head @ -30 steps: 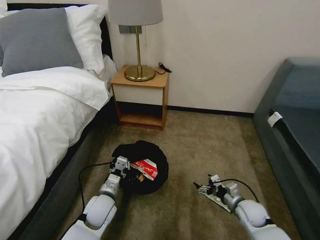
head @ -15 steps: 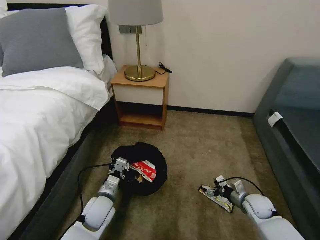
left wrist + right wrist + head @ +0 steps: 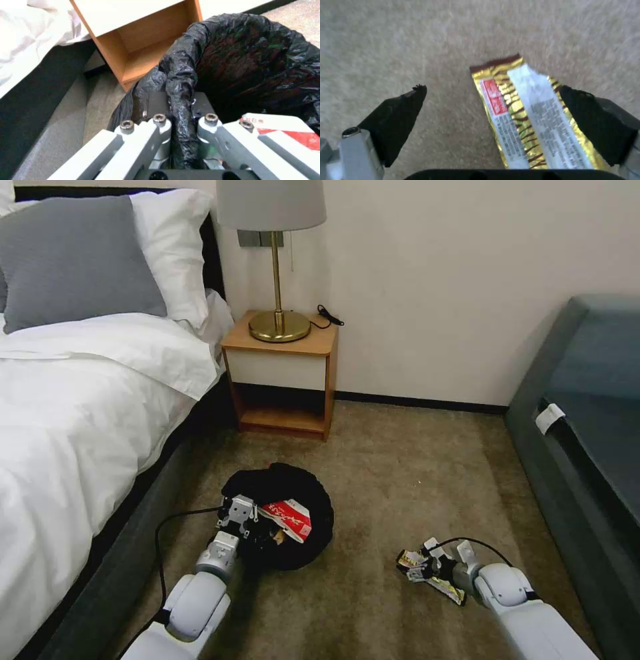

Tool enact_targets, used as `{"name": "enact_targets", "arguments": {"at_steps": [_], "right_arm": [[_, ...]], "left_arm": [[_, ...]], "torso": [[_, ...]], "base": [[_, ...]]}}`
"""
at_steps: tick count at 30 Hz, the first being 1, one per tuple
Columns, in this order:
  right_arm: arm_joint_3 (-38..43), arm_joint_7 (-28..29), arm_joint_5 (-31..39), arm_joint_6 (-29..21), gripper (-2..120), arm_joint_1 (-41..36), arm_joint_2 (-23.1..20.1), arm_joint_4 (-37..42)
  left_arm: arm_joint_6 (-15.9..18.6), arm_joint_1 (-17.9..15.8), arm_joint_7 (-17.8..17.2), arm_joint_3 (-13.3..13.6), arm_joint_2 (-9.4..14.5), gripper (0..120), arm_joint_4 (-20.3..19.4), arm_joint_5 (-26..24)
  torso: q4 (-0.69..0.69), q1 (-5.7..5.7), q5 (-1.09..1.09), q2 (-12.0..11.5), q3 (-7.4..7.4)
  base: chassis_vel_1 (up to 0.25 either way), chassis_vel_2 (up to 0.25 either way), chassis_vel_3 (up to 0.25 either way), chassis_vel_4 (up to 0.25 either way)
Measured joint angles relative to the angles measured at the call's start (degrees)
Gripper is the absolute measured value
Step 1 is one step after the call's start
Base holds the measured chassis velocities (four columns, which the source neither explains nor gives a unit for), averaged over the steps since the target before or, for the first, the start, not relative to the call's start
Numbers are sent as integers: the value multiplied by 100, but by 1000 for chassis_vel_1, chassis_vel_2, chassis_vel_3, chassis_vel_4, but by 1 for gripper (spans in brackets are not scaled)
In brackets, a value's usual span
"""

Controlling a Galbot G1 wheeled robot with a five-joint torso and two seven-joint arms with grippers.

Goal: Pick up the trash bin, then pick up the garbage on the floor and place it into the trash bin.

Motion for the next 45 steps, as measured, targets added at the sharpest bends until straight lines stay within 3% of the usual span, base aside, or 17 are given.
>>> {"name": "enact_targets", "arguments": {"at_steps": [15,33,37,38,43,45], "right_arm": [[24,-7,-217,212,100,151,147,-420],[203,23,-511,481,100,325,178,-867],[219,-3,-548,511,93,346,213,-926],[239,-40,-579,533,86,353,233,-943],[259,-99,-605,591,74,349,251,-951],[276,-119,-605,630,62,330,262,-945]], "left_arm": [[-74,161,13,-84,-28,4,-32,48],[-86,171,21,4,-45,4,-73,76],[-103,173,24,2,-47,4,-74,75],[-112,178,27,-4,-47,4,-74,74],[-128,186,32,-11,-48,4,-71,72],[-131,187,34,-12,-50,4,-70,70]], "torso": [[0,0,0,0,0],[0,0,0,0,0],[0,0,-1,0,0],[-1,0,-3,0,-1],[-1,0,-5,1,-1],[0,0,-1,1,-1]], "base": [[0,0,0,0],[0,0,0,0],[0,0,0,0],[0,0,0,0],[0,0,0,0],[0,0,0,0]]}}
